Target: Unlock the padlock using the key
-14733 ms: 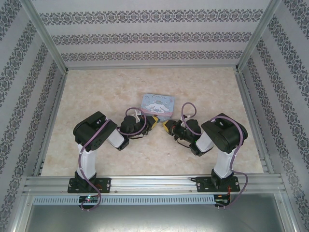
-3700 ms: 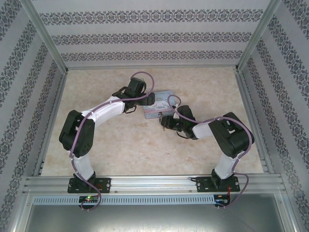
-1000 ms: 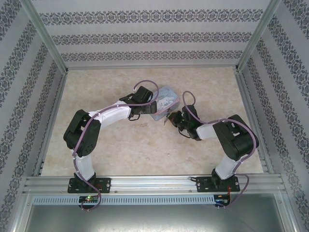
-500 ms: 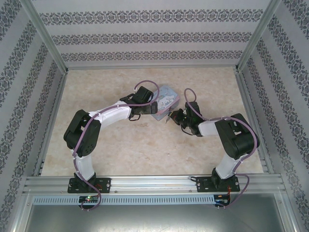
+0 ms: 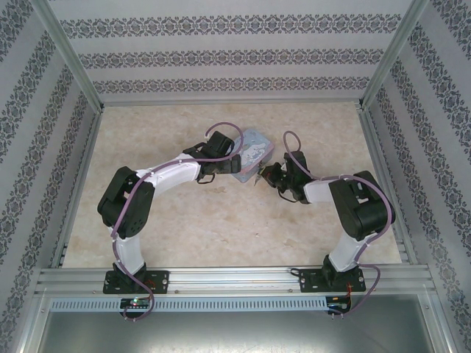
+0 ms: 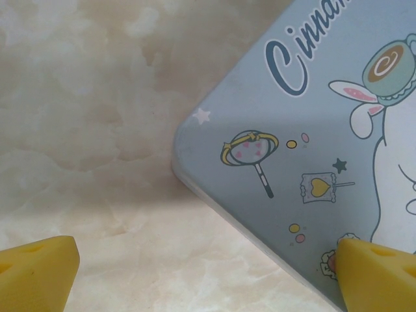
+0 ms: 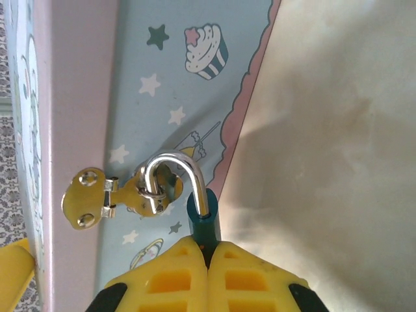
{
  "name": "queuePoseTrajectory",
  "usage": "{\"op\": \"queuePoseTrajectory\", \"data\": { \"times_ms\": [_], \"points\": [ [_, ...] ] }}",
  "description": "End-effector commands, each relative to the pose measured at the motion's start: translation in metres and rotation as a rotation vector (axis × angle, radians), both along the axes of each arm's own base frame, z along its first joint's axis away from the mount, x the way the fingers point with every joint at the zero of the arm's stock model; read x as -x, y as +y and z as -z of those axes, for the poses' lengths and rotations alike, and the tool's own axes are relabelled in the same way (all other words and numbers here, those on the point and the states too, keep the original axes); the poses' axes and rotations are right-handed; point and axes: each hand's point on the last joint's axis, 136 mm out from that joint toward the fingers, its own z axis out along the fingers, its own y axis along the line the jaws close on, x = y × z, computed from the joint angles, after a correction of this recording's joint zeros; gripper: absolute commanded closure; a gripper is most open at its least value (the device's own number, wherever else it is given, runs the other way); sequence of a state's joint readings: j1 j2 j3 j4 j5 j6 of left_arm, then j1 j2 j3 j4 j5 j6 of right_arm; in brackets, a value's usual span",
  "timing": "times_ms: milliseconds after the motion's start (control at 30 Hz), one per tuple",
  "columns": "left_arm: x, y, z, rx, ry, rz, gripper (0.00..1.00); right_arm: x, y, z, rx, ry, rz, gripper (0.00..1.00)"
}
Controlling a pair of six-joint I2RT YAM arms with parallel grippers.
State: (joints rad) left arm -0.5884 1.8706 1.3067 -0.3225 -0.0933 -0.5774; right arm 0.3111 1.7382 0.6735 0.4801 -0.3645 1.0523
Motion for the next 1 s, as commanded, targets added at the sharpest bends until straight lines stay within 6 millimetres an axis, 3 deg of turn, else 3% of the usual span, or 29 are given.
{"op": "queuePoseTrajectory", "data": {
  "times_ms": [0, 267, 600, 800, 967],
  "points": [
    [0.03, 0.021, 0.046, -0.132, 0.157, 0.009, 0.0, -0.018, -0.01, -0.008, -0.008, -0.016, 0.056, 1.0],
    [0.031, 0.02, 0.049, -0.13, 0.166, 0.01, 0.0, -0.031, -0.011, -0.011, -0.047, -0.015, 0.084, 1.0],
    [0.03, 0.019, 0.048, -0.126, 0.169, 0.01, 0.0, -0.039, -0.038, -0.014, -0.049, -0.021, 0.127, 1.0],
    [0.027, 0.013, 0.028, -0.093, 0.139, 0.029, 0.0, -0.015, -0.037, -0.029, -0.079, -0.035, 0.098, 1.0],
    [0.024, 0.006, -0.004, -0.043, 0.093, 0.047, 0.0, 0.025, -0.021, -0.036, -0.102, -0.029, 0.033, 1.0]
  ]
}}
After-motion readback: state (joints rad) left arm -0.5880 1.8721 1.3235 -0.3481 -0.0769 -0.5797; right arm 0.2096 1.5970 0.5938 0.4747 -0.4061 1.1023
